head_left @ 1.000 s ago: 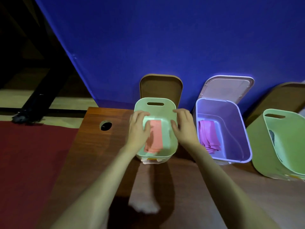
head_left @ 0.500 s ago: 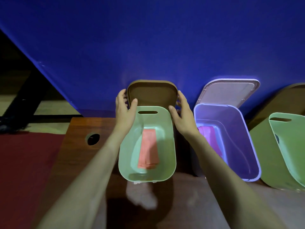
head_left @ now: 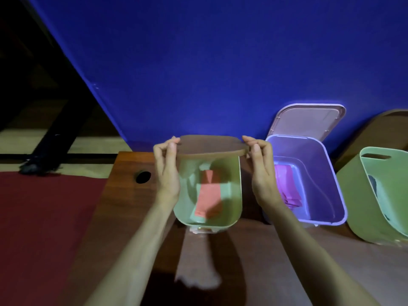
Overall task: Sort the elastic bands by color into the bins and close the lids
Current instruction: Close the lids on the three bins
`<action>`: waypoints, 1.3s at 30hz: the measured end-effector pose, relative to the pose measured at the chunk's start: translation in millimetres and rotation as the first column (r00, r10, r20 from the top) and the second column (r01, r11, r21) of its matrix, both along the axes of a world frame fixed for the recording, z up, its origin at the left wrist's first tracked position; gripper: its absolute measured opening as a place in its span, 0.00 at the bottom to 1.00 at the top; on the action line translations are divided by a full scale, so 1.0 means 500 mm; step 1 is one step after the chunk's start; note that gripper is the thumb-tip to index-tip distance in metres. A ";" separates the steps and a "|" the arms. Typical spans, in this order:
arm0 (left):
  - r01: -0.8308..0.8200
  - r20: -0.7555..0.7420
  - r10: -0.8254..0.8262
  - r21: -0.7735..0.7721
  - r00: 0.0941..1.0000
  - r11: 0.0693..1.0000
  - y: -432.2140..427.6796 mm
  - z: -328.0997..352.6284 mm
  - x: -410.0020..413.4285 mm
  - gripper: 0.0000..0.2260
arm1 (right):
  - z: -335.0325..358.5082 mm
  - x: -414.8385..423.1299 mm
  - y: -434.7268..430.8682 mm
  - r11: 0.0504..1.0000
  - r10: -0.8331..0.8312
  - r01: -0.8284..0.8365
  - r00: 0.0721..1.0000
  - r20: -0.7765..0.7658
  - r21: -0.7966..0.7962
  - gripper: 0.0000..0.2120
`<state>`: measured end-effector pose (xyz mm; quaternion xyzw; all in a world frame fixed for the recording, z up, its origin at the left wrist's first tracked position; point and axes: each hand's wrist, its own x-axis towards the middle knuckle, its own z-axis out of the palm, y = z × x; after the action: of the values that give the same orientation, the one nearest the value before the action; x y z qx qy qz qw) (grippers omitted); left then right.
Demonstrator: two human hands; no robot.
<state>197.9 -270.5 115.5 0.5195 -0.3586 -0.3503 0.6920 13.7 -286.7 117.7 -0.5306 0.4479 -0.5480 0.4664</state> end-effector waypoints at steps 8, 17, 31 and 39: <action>0.113 0.146 -0.146 0.216 0.978 0.970 0.142 -0.091 -0.021 0.22 | -0.082 0.011 0.127 0.998 0.060 -0.059 0.996 -0.064 0.024 0.24; 0.005 0.278 -0.144 0.446 0.950 0.895 0.160 -0.106 -0.029 0.22 | -0.134 0.024 0.174 0.996 0.016 0.001 0.980 -0.198 0.085 0.30; 0.150 -0.197 -0.088 0.322 0.976 0.935 0.180 -0.129 -0.022 0.25 | -0.147 0.006 0.171 0.997 0.069 -0.074 0.972 -0.226 -0.012 0.22; 0.169 -0.181 -0.127 0.244 0.975 0.955 0.194 -0.131 -0.025 0.30 | -0.145 -0.004 0.177 0.997 0.071 -0.074 0.983 -0.171 -0.012 0.24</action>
<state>185.4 -173.4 50.0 0.5463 -0.2902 -0.4862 0.6172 11.8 -198.1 45.2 -0.5956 0.4615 -0.4875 0.4412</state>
